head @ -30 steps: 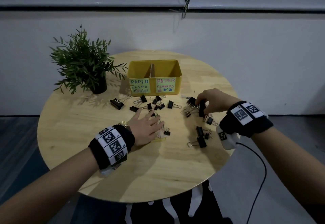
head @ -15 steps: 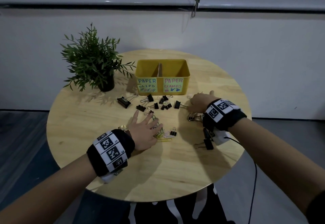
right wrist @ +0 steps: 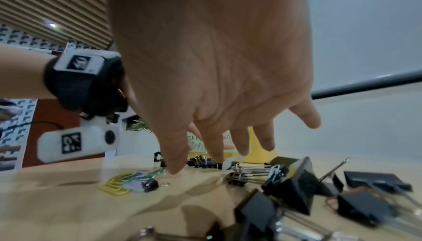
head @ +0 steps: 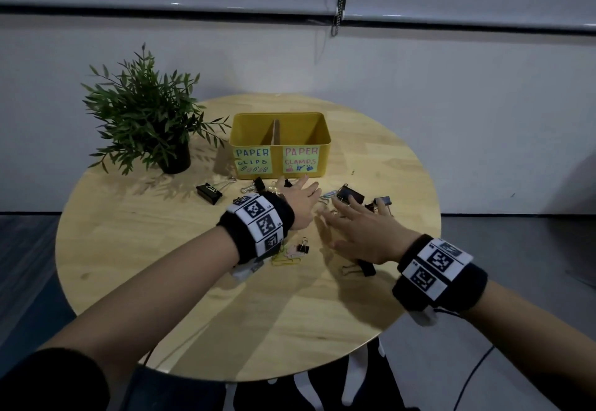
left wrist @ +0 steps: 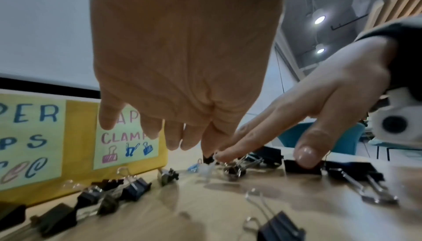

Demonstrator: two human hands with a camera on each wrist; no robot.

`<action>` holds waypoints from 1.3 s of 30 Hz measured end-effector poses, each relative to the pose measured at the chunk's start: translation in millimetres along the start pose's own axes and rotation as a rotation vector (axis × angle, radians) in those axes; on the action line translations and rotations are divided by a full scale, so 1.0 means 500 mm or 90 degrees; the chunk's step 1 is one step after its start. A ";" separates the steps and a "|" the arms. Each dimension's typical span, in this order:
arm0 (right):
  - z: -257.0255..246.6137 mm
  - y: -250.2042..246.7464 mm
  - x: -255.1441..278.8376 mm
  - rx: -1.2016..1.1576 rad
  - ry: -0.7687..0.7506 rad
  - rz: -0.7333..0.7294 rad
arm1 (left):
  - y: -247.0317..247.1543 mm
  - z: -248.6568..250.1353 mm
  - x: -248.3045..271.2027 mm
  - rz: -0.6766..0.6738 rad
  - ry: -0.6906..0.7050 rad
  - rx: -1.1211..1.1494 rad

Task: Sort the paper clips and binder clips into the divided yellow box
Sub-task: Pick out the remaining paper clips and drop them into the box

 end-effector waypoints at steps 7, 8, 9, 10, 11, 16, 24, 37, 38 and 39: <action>-0.008 -0.052 -0.010 -0.081 -0.043 0.223 | 0.055 -0.058 -0.031 -0.064 -0.086 -0.022; -0.004 -0.062 -0.010 -0.114 -0.050 0.267 | 0.051 -0.065 -0.032 -0.056 -0.088 -0.012; 0.002 -0.069 -0.009 -0.155 -0.046 0.297 | 0.044 -0.068 -0.035 -0.039 -0.082 0.001; 0.012 -0.075 -0.006 -0.195 -0.033 0.319 | 0.033 -0.067 -0.039 -0.020 -0.068 0.016; 0.025 -0.078 -0.005 -0.227 -0.012 0.335 | 0.022 -0.060 -0.043 -0.004 -0.047 0.031; 0.104 -0.087 -0.011 -0.266 0.117 0.384 | 0.000 0.004 -0.075 -0.001 0.073 0.040; 0.236 -0.092 -0.050 -0.265 0.304 0.378 | -0.009 0.042 -0.115 0.031 0.112 0.083; 0.158 -0.070 -0.101 -0.177 0.231 0.206 | 0.009 0.027 -0.073 0.007 0.133 0.033; 0.160 -0.064 -0.104 -0.174 0.238 0.196 | 0.017 0.025 -0.059 -0.003 0.137 0.034; 0.165 -0.061 -0.105 -0.178 0.248 0.192 | 0.026 0.023 -0.043 -0.007 0.139 0.038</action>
Point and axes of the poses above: each hand's wrist, its own x-axis away from the middle knuckle, its own y-axis out of the palm, z = x × y, the point moved 6 cm from there along -x, towards the middle knuckle, and after that the axes turned 5 degrees about -x, right-handed, at the moved point
